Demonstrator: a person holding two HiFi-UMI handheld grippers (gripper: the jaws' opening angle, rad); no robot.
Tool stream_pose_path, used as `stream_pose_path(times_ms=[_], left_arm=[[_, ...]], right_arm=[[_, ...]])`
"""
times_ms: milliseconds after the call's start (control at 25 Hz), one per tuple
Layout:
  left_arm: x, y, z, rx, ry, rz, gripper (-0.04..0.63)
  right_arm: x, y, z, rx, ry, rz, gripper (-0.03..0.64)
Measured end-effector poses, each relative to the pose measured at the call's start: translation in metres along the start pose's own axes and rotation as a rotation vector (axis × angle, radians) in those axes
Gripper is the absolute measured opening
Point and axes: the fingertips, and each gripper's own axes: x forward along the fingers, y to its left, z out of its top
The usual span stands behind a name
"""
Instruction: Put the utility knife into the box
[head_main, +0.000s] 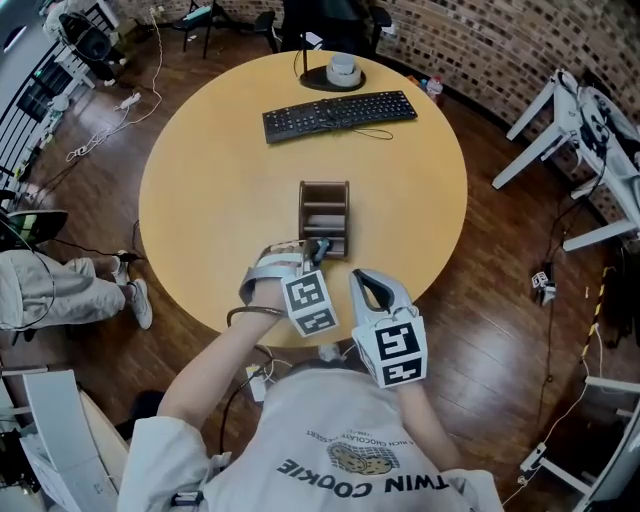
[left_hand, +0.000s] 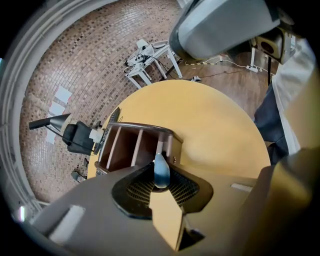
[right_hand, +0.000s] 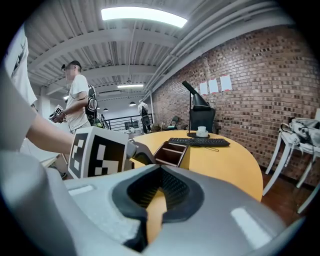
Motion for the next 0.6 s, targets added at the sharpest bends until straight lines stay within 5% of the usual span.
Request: stream_pose_path(times_ms=[600], left_arm=[[0.0077, -0.0031, 0.0043, 0.058, -0.002, 0.019, 0.09]], right_arm=[[0.0002, 0.0073, -0.0058, -0.003, 0.013, 0.021, 0.002]])
